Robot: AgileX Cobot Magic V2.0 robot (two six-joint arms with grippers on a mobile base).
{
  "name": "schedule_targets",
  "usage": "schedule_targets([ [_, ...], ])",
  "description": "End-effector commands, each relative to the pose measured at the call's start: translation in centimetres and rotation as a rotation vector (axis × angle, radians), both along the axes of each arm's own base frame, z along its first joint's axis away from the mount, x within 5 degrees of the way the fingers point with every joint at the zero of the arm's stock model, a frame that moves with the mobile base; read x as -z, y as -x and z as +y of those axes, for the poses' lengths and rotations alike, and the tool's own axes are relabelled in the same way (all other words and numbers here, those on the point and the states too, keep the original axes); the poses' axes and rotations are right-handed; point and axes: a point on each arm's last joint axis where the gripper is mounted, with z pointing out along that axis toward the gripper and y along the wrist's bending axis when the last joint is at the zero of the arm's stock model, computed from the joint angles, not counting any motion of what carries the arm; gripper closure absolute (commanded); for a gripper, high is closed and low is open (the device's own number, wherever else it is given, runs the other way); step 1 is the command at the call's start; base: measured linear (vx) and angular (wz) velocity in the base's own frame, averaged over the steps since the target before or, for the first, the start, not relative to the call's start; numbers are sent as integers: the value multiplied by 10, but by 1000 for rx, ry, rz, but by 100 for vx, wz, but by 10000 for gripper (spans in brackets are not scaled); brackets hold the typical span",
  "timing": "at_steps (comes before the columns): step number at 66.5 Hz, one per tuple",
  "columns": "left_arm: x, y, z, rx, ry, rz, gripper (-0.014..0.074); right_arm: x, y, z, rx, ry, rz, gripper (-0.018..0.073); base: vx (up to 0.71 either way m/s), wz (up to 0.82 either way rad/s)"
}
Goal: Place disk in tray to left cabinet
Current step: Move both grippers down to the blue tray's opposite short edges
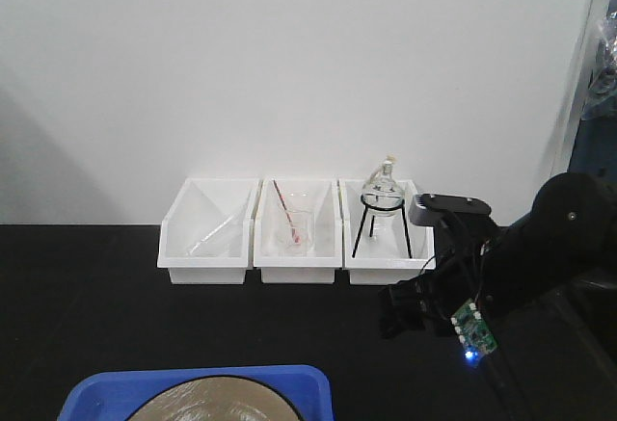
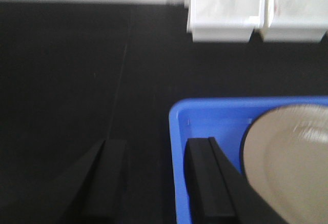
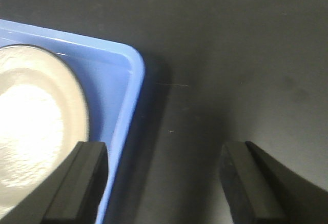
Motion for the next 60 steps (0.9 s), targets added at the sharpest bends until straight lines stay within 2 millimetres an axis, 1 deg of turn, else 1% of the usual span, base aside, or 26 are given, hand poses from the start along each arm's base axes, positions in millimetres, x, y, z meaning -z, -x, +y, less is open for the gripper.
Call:
schedule_targets([
  [1, -6, -20, 0, -1, 7, -8, 167, -19, 1, 12, -10, -50, -81, 63, 0, 0],
  [4, -3, -30, 0, -4, 13, 43, 167, -12, -1, 18, -37, -37, -76, 69, 0, 0],
  [9, -5, -46, -1, -12, 32, 133, 167, 2, -5, 29, -75, -18, -61, 73, 0, 0],
  [14, -11, -66, -2, -19, 58, 217, 167, 17, -11, 35, -34, -65, 3, 73, 0, 0],
  [18, -11, -84, -2, -16, 54, 281, 167, 27, -15, 36, 4, -99, 52, 73, 0, 0],
  [19, -10, -85, -2, -12, 49, 296, 167, 29, -16, 37, 11, -103, 60, 73, 0, 0],
  [20, -6, -91, -2, -8, 43, 325, 167, 33, -18, 38, 17, -104, 73, 73, 0, 0],
  [21, -7, -96, -2, -4, 37, 337, 167, 36, -19, 38, 21, -106, 80, 73, 0, 0],
  [26, 2, -113, -3, 18, 15, 448, 167, 49, -23, 42, 29, -112, 114, 73, 0, 0],
  [29, 10, -126, -4, 29, 20, 512, 167, 56, -24, 47, 26, -120, 126, 73, 0, 0],
  [35, 26, -143, -7, 48, 39, 590, 167, 69, -29, 53, 36, -126, 126, 73, 0, 0],
  [41, 39, -154, -9, 71, 51, 624, 167, 75, -33, 53, 48, -121, 117, 73, 0, 0],
  [52, 63, -168, -12, 116, 50, 651, 167, 86, -37, 55, 62, -130, 140, 73, 0, 0],
  [60, 77, -176, -12, 111, 58, 657, 167, 86, -37, 56, 57, -128, 132, 74, 0, 0],
])
